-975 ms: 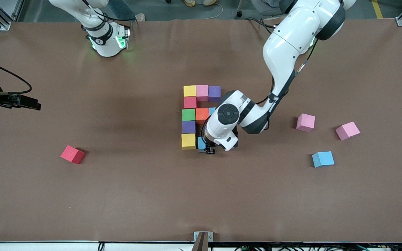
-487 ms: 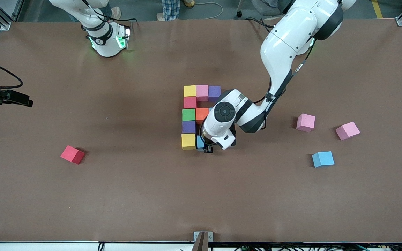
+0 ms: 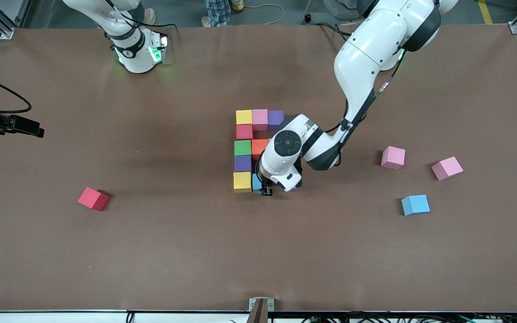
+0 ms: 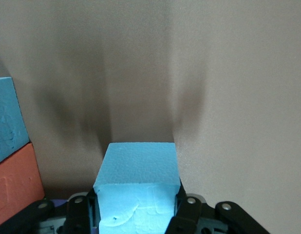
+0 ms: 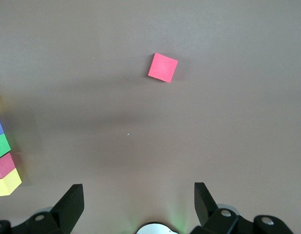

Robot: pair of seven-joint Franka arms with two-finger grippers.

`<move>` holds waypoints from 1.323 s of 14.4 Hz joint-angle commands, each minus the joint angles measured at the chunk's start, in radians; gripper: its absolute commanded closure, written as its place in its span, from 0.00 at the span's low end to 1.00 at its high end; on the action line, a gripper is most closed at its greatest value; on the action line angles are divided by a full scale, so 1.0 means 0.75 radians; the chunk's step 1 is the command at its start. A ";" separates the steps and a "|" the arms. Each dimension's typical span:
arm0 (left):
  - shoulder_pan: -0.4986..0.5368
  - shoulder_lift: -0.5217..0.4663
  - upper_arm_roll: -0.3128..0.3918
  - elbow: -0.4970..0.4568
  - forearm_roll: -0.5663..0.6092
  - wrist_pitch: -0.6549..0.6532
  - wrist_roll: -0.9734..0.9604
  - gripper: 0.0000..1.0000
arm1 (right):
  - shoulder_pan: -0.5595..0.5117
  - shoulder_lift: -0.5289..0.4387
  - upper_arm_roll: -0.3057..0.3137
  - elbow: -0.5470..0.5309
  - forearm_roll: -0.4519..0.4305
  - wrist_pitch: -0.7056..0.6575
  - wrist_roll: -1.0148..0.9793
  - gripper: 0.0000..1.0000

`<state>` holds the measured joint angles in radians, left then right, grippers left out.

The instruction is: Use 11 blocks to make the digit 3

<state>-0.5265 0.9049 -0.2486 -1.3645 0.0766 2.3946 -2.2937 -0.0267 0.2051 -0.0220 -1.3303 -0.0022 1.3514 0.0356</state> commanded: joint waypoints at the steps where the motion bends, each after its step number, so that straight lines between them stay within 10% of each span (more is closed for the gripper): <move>1: -0.036 -0.002 0.012 -0.007 0.025 0.016 -0.032 0.83 | -0.011 -0.006 0.015 0.005 0.003 -0.008 0.012 0.00; 10: -0.028 -0.002 0.012 -0.007 0.027 0.016 -0.016 0.77 | 0.015 -0.008 0.015 -0.004 -0.007 -0.010 0.024 0.00; 12: -0.024 -0.002 0.012 -0.007 0.025 0.018 -0.014 0.53 | 0.017 -0.014 0.015 -0.008 -0.005 -0.012 0.024 0.00; 14: -0.022 -0.004 0.014 -0.007 0.027 0.016 -0.004 0.00 | 0.017 -0.022 0.017 -0.018 0.003 -0.004 0.024 0.00; 19: -0.022 -0.028 0.014 0.001 0.027 0.006 0.001 0.00 | 0.021 -0.077 0.021 -0.073 0.005 0.033 0.024 0.00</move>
<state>-0.5417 0.9044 -0.2414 -1.3588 0.0767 2.4021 -2.2917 -0.0133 0.2020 -0.0119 -1.3307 -0.0021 1.3550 0.0371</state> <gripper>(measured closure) 0.000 0.000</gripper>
